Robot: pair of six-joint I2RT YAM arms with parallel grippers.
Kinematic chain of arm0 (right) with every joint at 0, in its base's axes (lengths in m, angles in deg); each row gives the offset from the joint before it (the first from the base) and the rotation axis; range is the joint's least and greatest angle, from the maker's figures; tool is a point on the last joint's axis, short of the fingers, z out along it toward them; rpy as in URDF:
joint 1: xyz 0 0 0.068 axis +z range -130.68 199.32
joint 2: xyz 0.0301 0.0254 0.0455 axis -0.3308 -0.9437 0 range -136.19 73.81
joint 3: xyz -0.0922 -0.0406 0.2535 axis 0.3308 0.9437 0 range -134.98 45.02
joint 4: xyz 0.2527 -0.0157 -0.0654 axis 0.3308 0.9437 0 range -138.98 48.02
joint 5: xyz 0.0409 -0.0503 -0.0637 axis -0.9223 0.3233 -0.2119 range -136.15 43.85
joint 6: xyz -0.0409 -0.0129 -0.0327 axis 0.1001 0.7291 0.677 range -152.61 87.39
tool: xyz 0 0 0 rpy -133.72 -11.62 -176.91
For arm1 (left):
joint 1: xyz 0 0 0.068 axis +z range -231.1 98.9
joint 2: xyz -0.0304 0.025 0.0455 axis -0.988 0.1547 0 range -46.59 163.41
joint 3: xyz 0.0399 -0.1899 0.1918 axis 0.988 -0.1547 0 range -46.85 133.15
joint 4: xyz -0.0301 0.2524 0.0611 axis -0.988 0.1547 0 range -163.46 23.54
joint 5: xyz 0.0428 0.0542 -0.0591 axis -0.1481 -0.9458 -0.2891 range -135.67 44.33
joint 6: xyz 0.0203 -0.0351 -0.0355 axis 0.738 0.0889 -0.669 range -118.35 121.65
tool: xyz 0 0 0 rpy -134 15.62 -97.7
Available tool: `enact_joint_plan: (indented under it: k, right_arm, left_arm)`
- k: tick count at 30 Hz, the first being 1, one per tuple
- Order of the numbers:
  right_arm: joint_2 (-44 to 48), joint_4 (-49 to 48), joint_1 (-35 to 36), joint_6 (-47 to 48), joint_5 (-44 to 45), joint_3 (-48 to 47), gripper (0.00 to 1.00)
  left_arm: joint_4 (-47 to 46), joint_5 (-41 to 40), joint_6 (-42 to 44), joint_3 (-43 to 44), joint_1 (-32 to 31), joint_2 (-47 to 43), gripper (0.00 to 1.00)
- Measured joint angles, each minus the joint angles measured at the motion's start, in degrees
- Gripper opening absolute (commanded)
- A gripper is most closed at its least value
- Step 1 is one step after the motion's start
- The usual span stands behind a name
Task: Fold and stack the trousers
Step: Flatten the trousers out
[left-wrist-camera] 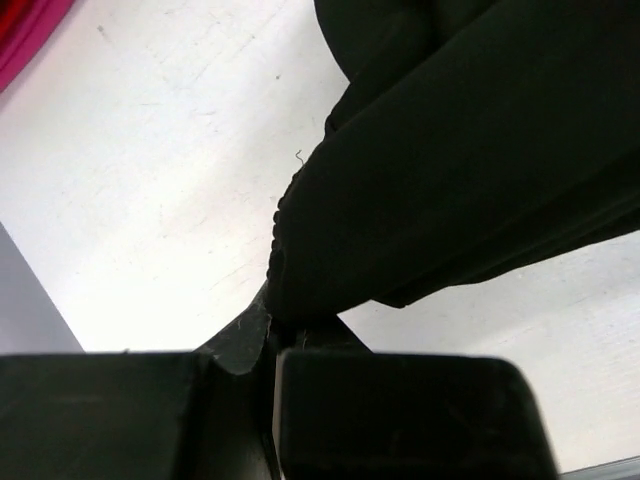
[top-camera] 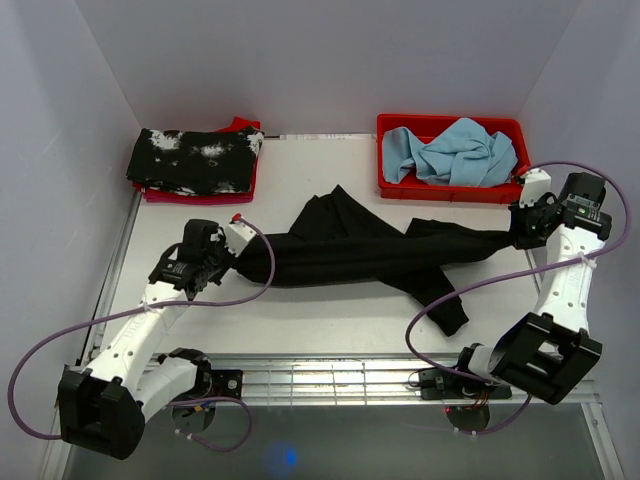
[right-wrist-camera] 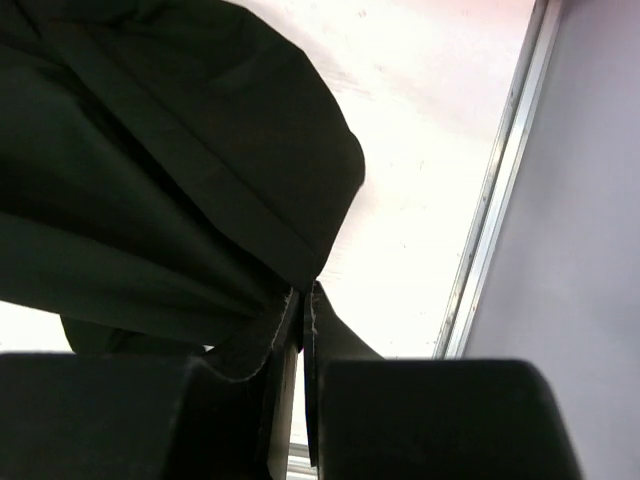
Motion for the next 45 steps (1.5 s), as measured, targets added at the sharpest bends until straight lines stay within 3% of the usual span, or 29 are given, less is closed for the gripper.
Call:
enact_joint_plan:
  k: [5,14,24,31,40,45]
  right_arm:
    - [-0.33,-0.02,0.22,0.04,-2.80,-1.16,0.08]
    - [-5.88,-2.21,0.26,-5.51,-7.06,-4.35,0.08]
    - [-6.95,-5.05,0.44,-8.72,-9.25,-11.21,0.08]
    - [-2.95,-6.23,0.42,-7.43,-10.27,-9.94,0.08]
    - [11.58,-5.90,0.48,-2.01,-14.97,-6.47,0.08]
    - [9.77,-7.89,4.98,-3.23,-15.54,-2.45,0.08]
  left_arm:
    - [2.01,1.03,-1.18,2.95,0.72,1.09,0.00]
    - [7.21,13.79,-7.23,22.75,0.96,14.16,0.00]
    - [7.93,9.75,-11.15,33.66,0.94,23.63,0.00]
    - [8.07,9.27,-10.43,28.17,0.96,14.84,0.00]
    - [13.05,18.45,-8.81,22.32,0.96,-9.60,0.00]
    - [15.72,22.49,-12.35,23.58,0.96,-9.97,0.00]
